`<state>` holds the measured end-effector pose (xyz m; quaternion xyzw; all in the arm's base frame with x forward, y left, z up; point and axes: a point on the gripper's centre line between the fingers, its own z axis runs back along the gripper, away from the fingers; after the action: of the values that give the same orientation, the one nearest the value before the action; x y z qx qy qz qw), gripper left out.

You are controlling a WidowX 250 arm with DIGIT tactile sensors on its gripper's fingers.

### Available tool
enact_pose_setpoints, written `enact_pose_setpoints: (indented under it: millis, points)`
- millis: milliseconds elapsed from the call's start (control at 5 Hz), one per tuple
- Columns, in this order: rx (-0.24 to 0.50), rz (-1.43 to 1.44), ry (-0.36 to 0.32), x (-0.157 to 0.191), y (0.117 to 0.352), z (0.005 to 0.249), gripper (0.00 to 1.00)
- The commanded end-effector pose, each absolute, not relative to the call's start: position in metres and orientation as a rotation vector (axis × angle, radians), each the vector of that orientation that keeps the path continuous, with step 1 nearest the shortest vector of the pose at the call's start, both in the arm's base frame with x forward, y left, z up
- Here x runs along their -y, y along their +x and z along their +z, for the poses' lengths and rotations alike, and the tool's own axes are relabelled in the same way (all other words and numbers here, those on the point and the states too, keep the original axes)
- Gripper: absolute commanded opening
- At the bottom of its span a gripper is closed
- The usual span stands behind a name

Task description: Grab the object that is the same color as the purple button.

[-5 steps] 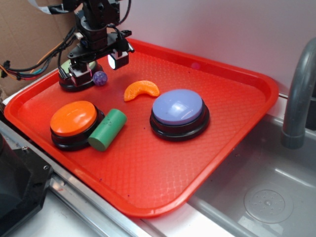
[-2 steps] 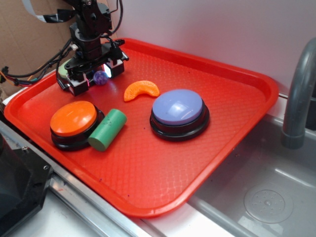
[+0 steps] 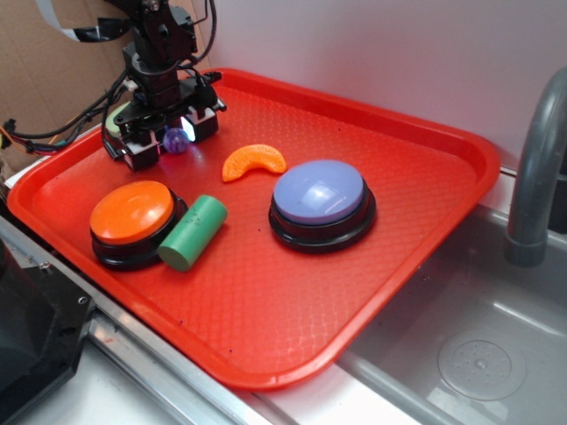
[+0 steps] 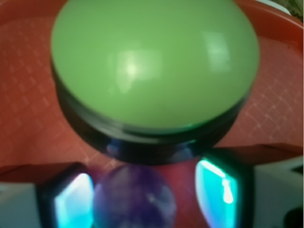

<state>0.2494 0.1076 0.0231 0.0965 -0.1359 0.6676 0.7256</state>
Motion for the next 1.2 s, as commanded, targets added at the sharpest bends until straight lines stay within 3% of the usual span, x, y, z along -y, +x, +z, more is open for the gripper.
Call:
enact_pose_setpoints:
  millis: [0, 200, 400, 600, 800, 1000]
  points:
    - [0.312, 1.332, 0.135, -0.116, 0.25, 0.048, 0.0]
    - [0.316, 1.111, 0.103, -0.11, 0.259, 0.073, 0.0]
    - [0.236, 0.864, 0.073, -0.094, 0.266, 0.109, 0.0]
    - [0.15, 0.625, -0.027, -0.071, 0.272, 0.147, 0.0]
    - [0.135, 0.378, -0.072, -0.044, 0.271, 0.182, 0.0]
    - [0.168, 0.228, -0.115, -0.019, 0.255, 0.206, 0.0]
